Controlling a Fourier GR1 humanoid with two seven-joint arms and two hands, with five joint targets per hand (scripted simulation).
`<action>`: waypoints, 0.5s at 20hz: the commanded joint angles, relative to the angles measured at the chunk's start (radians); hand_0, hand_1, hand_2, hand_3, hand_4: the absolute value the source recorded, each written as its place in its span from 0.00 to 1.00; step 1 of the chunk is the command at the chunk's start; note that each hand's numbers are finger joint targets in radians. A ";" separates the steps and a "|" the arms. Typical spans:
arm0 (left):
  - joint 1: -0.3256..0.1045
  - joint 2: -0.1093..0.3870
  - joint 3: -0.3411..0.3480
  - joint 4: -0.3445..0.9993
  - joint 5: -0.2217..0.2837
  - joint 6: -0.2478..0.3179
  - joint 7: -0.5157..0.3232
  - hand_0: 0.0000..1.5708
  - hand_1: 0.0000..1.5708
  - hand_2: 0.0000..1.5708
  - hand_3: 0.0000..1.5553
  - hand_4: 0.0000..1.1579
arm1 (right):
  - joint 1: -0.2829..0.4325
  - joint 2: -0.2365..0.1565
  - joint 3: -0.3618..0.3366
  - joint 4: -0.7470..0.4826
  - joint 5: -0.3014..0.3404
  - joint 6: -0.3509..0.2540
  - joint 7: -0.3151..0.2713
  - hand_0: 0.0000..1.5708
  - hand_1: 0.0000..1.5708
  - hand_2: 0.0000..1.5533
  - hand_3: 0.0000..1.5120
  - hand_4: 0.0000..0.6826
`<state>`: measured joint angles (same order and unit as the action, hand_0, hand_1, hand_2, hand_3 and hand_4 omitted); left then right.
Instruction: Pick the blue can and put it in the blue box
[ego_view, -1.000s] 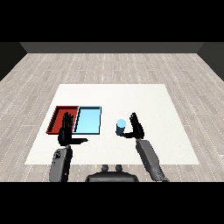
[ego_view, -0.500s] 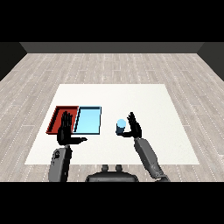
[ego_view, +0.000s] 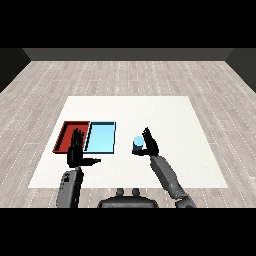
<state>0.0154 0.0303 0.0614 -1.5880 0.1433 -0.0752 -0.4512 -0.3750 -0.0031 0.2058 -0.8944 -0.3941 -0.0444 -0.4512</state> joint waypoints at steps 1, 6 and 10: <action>-0.069 0.037 0.052 0.033 0.038 -0.012 0.034 0.00 0.00 0.00 0.00 0.00 | -0.137 0.003 -0.011 0.173 -0.041 -0.013 -0.037 0.00 0.00 0.00 0.00 0.00; 0.030 0.013 0.013 -0.040 0.022 -0.016 0.016 0.00 0.00 0.00 0.00 0.00 | -0.086 0.003 0.143 0.118 -0.117 -0.097 -0.069 0.00 0.00 0.00 0.00 0.00; 0.011 -0.010 -0.025 -0.027 -0.029 0.013 0.011 0.00 0.00 0.00 0.00 0.00 | -0.165 0.003 0.069 0.254 -0.109 -0.022 -0.099 0.00 0.00 0.00 0.00 0.00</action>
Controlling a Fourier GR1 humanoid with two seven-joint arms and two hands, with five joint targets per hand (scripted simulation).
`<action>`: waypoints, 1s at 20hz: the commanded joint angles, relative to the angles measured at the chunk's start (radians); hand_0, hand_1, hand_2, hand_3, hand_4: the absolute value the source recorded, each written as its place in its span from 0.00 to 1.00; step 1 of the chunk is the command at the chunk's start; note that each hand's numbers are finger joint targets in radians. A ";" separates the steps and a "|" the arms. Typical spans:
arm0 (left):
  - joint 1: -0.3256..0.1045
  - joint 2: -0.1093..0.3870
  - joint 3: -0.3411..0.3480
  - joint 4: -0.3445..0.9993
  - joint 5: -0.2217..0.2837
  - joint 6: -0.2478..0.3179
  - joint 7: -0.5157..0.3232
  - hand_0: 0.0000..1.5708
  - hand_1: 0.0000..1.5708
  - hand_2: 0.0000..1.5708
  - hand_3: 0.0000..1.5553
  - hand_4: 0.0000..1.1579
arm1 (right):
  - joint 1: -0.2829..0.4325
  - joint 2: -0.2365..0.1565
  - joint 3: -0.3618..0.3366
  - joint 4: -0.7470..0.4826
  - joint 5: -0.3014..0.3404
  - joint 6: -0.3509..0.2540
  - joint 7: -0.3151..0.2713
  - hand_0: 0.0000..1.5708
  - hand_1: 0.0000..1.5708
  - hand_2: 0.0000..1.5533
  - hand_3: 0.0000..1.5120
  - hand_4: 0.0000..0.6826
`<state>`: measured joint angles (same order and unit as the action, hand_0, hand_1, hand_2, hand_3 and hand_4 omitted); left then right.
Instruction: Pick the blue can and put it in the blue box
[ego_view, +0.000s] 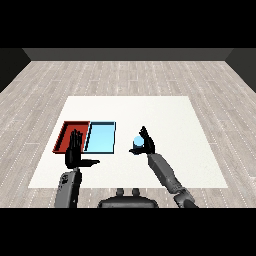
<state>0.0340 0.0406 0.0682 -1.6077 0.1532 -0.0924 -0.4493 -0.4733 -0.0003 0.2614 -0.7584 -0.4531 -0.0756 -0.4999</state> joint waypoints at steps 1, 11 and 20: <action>0.016 0.011 0.020 -0.064 0.021 0.010 0.050 0.00 0.00 0.00 0.00 0.00 | -0.038 0.000 0.054 0.018 -0.062 -0.023 -0.004 0.00 0.00 0.00 0.00 0.00; -0.045 -0.009 -0.004 -0.036 0.001 0.043 0.080 0.00 0.00 0.00 0.00 0.00 | -0.050 0.000 0.121 0.049 -0.099 -0.152 -0.021 0.85 0.85 0.90 0.88 0.58; -0.023 0.021 0.032 -0.019 0.046 -0.022 0.027 0.00 0.00 0.00 0.00 0.00 | -0.064 0.000 0.143 0.052 -0.027 -0.243 0.036 0.99 0.99 0.96 0.95 1.00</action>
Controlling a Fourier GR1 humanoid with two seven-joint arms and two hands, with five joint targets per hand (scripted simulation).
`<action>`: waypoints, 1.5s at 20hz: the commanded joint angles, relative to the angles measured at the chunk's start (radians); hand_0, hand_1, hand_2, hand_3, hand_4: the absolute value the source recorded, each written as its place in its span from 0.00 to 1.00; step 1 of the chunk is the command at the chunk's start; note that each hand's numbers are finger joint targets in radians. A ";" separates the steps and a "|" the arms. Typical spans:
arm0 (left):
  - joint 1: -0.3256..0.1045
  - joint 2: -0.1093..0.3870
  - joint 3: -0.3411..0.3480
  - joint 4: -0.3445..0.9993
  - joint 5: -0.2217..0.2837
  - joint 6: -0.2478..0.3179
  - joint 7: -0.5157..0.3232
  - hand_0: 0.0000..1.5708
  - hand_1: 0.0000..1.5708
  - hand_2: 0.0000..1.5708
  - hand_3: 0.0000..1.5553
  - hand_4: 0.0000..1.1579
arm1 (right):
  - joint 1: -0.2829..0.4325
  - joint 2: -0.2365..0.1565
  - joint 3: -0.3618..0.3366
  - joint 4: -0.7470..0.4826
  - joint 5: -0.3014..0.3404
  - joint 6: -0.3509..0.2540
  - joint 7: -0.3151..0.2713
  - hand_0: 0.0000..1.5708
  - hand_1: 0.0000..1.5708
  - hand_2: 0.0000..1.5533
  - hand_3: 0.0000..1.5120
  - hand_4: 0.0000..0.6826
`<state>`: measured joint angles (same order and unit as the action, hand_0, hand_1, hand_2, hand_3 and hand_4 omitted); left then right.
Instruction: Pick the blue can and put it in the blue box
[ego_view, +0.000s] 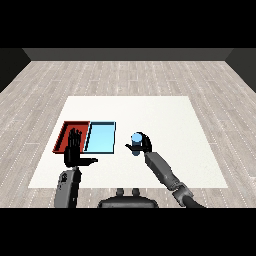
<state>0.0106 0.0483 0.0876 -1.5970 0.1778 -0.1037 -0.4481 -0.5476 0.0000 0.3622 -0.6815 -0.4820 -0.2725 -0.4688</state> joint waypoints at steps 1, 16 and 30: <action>0.006 0.031 0.016 -0.017 0.030 -0.044 0.017 0.00 0.00 0.00 0.00 0.00 | 0.064 -0.029 -0.020 -0.109 0.068 0.011 0.053 0.99 0.99 0.96 0.95 0.99; -0.079 -0.047 -0.195 0.077 -0.076 0.100 0.101 0.00 0.00 0.00 0.00 0.00 | 0.034 -0.023 -0.012 -0.342 0.174 -0.028 0.065 0.94 0.94 0.93 0.93 0.95; -0.148 -0.048 -0.290 0.094 -0.062 0.164 0.197 0.00 0.00 0.00 0.00 0.00 | 0.002 -0.017 -0.131 -0.461 0.284 0.073 0.161 0.91 0.91 0.93 0.94 0.96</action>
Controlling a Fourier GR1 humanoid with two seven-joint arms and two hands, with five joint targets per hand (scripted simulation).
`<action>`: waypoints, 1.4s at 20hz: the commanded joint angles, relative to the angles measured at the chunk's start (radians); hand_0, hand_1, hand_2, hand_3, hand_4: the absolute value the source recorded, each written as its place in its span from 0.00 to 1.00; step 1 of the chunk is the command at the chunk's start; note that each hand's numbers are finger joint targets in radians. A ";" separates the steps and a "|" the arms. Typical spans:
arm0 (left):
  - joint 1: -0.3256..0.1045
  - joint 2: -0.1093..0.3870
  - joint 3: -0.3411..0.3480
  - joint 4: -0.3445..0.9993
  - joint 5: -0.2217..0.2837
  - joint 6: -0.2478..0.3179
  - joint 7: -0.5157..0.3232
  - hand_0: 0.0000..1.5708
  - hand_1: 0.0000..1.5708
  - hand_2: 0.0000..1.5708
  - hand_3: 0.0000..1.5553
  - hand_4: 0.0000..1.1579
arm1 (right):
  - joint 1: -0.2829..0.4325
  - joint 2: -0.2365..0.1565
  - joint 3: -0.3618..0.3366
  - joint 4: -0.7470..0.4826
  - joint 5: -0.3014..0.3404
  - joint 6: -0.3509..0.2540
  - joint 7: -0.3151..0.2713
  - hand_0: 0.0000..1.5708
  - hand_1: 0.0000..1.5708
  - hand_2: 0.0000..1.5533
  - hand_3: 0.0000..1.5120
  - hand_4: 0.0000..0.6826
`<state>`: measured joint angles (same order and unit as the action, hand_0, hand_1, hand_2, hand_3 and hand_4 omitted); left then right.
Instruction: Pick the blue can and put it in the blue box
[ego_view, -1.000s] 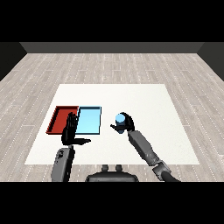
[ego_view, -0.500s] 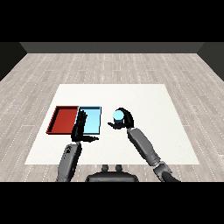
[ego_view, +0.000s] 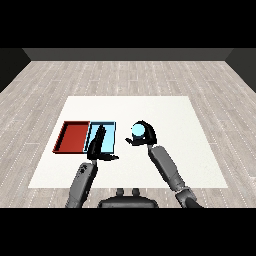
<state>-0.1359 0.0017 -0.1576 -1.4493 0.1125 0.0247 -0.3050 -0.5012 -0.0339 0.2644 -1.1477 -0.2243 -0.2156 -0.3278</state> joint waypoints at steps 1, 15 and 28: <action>-0.013 -0.002 -0.065 0.027 0.036 0.051 -0.010 0.00 0.00 0.00 0.00 0.00 | 0.091 -0.016 -0.011 -0.093 0.035 0.038 -0.009 0.91 0.91 0.92 0.93 0.96; -0.170 -0.002 -0.179 0.274 0.092 0.156 -0.064 0.00 0.00 0.00 0.00 0.00 | 0.015 0.034 0.021 -0.073 0.029 0.003 0.043 0.89 0.89 0.93 0.93 0.97; -0.235 -0.002 -0.286 0.381 0.174 0.235 -0.084 0.00 0.00 0.00 0.00 0.00 | 0.002 0.034 0.119 -0.087 0.006 -0.020 0.020 0.89 0.89 0.93 0.93 0.99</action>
<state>-0.4019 0.0001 -0.3953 -1.0440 0.2769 0.2336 -0.3973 -0.4732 -0.0048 0.3519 -1.2802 -0.2007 -0.2157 -0.2864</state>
